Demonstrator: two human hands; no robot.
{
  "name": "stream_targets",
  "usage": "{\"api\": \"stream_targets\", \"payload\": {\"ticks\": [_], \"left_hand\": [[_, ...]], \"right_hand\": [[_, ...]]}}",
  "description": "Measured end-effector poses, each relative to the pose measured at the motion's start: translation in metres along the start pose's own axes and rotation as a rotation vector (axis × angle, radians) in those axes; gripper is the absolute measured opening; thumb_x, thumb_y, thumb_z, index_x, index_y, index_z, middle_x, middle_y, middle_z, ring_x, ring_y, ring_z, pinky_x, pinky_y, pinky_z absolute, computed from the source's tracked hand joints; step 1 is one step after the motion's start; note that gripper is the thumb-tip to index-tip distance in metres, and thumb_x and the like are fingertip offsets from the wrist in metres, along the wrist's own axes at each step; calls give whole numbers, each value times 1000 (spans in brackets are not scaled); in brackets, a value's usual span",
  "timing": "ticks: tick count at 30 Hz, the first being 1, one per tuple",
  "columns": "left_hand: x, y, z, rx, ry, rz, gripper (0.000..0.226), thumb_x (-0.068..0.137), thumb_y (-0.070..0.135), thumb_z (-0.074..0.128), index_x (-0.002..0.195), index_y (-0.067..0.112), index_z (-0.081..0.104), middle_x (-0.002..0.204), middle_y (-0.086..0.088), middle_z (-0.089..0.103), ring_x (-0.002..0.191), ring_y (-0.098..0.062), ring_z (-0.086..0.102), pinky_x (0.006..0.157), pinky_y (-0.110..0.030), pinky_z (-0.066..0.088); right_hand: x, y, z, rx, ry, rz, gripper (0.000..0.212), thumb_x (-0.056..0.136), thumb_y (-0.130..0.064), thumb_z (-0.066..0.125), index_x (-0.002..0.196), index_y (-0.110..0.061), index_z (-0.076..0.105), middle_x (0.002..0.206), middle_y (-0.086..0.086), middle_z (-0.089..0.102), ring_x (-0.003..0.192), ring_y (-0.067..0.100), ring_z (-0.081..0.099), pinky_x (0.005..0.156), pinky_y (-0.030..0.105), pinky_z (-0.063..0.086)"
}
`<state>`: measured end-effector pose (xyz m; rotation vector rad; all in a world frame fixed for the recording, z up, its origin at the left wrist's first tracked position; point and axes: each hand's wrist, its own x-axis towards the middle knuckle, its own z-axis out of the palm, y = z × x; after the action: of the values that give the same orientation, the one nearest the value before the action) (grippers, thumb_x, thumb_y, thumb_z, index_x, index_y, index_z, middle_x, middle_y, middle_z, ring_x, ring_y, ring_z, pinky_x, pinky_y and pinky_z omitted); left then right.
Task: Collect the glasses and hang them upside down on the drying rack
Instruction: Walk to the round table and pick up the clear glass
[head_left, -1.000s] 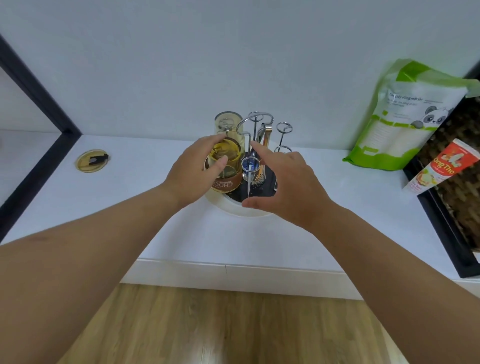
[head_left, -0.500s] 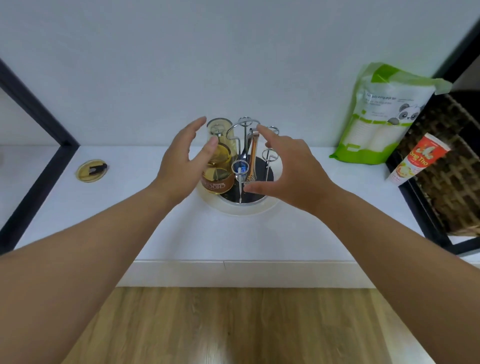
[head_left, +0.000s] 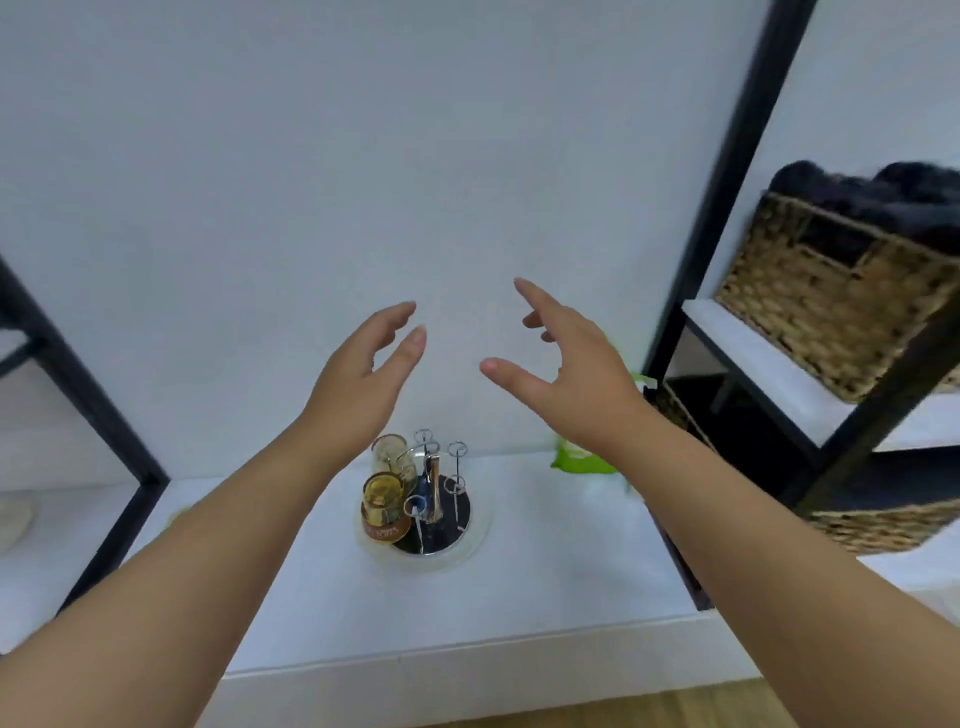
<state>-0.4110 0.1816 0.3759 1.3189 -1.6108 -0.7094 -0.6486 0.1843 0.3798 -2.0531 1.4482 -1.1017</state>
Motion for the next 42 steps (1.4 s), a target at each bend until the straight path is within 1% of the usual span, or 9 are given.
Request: {"api": "stream_targets", "payload": {"ticks": [3,7,10,14,23,28,31,37,42], "left_hand": [[1,87,-11,-9,-35,72,46,102,56,49,145,41,52,142,26,53,132,8,45,97,-13,33],[-6,202,-21,-19,-69,211,43,104,53,49,144,39,54,137,29,55,129,10,47,100,-16,34],[-18,278,-20,-46,-100,325,41,104,51,50,143,38,56,134,30,57,123,19,47,96,-11,34],[-44,357,-1,-85,-197,466,40,106,47,49,142,34,58,135,25,59,126,10,51,105,-19,37],[-126,448,105,-142,-540,745,47,103,55,46,146,38,52,140,18,57,130,0,50,106,-30,38],[-185,494,183,-269,-735,806,43,103,56,48,143,41,54,138,19,57,128,-1,51,94,-17,45],[-225,522,234,-305,-841,835,46,102,58,47,145,42,51,139,22,55,123,8,48,99,-32,44],[-302,584,343,-374,-1024,934,48,104,51,47,149,35,49,146,13,54,133,-6,47,103,-32,41],[-357,645,425,-453,-1157,967,49,102,56,48,148,39,49,141,21,55,133,-2,48,108,-35,42]], "right_hand": [[-6,-45,-70,72,104,9,77,90,-67,64,158,-50,33,132,-15,57,120,5,53,95,30,46],[-25,-105,-163,107,236,3,68,96,-57,65,158,-44,39,127,-13,62,117,6,58,87,12,41],[-51,-144,-228,82,308,-3,66,98,-56,64,157,-41,40,125,-11,64,116,8,60,89,14,41],[-104,-179,-300,0,423,22,64,98,-58,61,156,-39,44,118,-12,67,107,3,63,84,10,43],[-268,-215,-398,-199,710,231,62,97,-61,60,154,-38,47,119,-10,68,106,0,64,83,11,46],[-366,-219,-437,-346,833,371,64,99,-59,58,157,-34,44,124,-12,66,113,1,61,88,19,48],[-424,-217,-461,-389,908,454,63,101,-55,58,158,-33,43,122,-10,66,112,4,62,88,22,50],[-538,-204,-522,-443,1099,579,58,101,-52,60,155,-35,46,119,-18,63,103,-15,57,73,-3,40],[-634,-195,-572,-487,1236,683,56,98,-57,61,151,-45,48,119,-16,66,105,-9,60,86,19,50]]}}
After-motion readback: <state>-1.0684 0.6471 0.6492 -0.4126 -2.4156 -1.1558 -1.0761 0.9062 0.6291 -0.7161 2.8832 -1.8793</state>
